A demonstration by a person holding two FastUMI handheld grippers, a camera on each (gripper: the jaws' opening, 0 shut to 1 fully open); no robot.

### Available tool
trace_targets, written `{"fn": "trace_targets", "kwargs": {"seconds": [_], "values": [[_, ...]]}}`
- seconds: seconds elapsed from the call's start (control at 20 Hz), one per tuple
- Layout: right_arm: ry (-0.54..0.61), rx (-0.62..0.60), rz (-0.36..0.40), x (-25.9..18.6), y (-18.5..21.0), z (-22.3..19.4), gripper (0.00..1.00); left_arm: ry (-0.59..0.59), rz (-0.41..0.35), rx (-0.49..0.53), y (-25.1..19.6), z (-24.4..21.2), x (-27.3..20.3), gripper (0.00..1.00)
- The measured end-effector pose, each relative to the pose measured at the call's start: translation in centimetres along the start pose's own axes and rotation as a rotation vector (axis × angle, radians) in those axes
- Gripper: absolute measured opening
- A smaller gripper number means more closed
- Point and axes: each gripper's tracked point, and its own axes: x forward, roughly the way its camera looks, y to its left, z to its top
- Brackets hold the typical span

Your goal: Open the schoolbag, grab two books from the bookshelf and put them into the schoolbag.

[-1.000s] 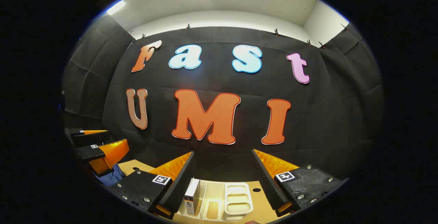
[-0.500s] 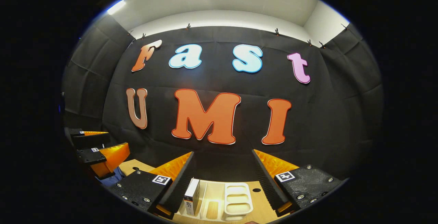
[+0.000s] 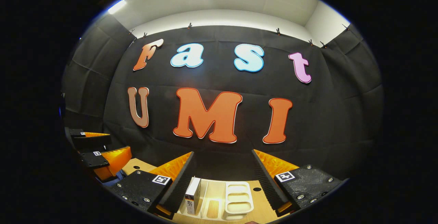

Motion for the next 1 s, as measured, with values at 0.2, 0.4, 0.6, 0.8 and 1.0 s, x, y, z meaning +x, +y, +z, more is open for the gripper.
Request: {"fn": "trace_targets", "kwargs": {"seconds": [0.2, 0.4, 0.6, 0.8, 1.0], "values": [[0.001, 0.0, 0.004, -0.2, 0.2, 0.0, 0.95, 0.011, -0.001, 0.022, 0.2, -0.2, -0.2, 0.95], [0.012, 0.002, 0.012, -0.1, 0.5, -0.5, 0.95, 0.016, 0.01, 0.02, 0.4, -0.4, -0.3, 0.95], [0.017, 0.001, 0.02, 0.0, 0.7, -0.7, 0.95, 0.033, 0.017, 0.019, 0.6, -0.8, -0.4, 0.95], [0.022, 0.008, 0.022, 0.4, 0.7, -0.9, 0.95, 0.034, 0.032, 0.016, 1.0, -0.8, -0.4, 0.94], [0.024, 0.008, 0.028, 0.6, 0.9, -1.0, 0.95, 0.031, 0.051, 0.013, 1.4, -0.8, -0.4, 0.95]]}}
